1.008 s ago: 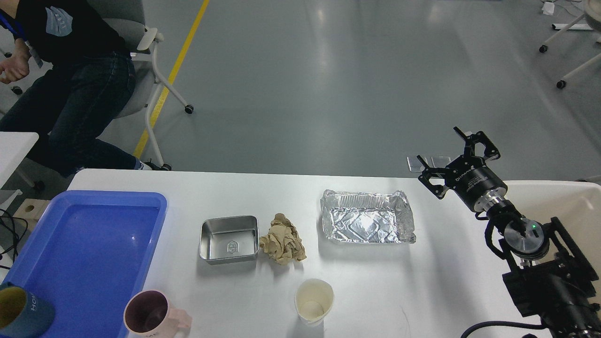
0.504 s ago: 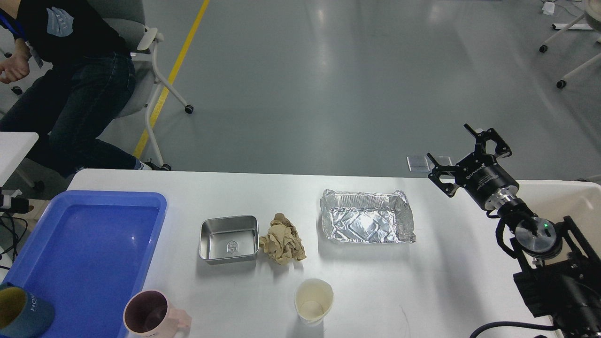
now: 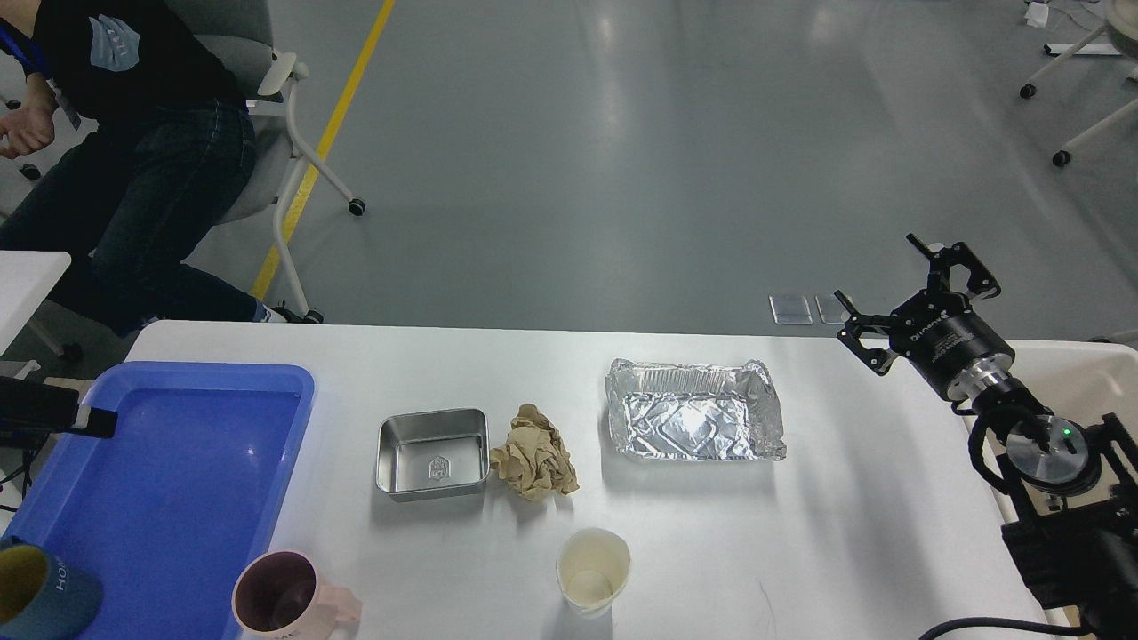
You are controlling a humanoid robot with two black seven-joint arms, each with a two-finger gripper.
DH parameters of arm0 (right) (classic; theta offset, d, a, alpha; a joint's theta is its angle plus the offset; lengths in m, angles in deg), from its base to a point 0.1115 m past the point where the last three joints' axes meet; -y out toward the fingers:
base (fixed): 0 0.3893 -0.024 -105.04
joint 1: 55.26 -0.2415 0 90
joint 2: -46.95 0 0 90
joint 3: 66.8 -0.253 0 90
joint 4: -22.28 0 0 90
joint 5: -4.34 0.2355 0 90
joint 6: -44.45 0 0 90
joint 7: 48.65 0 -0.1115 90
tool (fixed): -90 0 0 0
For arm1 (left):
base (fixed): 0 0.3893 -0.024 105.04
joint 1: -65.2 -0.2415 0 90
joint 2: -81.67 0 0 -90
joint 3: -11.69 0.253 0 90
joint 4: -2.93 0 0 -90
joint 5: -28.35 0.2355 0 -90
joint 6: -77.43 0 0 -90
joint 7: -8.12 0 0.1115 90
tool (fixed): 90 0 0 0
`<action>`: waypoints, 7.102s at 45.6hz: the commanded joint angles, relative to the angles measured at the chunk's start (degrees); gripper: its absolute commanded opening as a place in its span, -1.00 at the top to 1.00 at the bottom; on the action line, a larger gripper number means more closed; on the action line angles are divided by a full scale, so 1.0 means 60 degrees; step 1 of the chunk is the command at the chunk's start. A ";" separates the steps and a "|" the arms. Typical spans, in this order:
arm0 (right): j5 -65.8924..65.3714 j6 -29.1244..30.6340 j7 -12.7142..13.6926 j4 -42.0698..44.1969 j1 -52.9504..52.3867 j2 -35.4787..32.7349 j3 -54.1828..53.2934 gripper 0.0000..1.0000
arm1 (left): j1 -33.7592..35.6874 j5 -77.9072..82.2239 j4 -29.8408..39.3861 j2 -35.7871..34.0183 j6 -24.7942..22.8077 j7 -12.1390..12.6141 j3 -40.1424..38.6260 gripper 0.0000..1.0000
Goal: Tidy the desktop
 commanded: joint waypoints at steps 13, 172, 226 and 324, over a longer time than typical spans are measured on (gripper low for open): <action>0.0000 0.0017 0.0014 0.0014 -0.0025 -0.0289 0.0023 -1.00 | -0.0774 0.0049 0.0006 0.1092 0.0000 0.0833 0.0454 -1.00; 0.0279 0.0046 0.0219 -0.0147 0.1059 -0.2515 -0.0387 -1.00 | 0.1014 -0.8706 -0.5340 0.4506 0.2926 0.3236 -0.3779 -1.00; 0.0220 -0.0115 0.0234 -0.1011 0.1557 -0.2954 -0.0490 -1.00 | -0.1082 -1.3281 -0.7553 0.5592 0.0130 -0.0704 -0.5307 -1.00; 0.0279 0.0061 0.0307 -0.1070 0.1996 -0.4302 -0.0944 -1.00 | 0.1278 -0.1035 0.1427 0.0184 0.0000 0.3206 0.1025 -1.00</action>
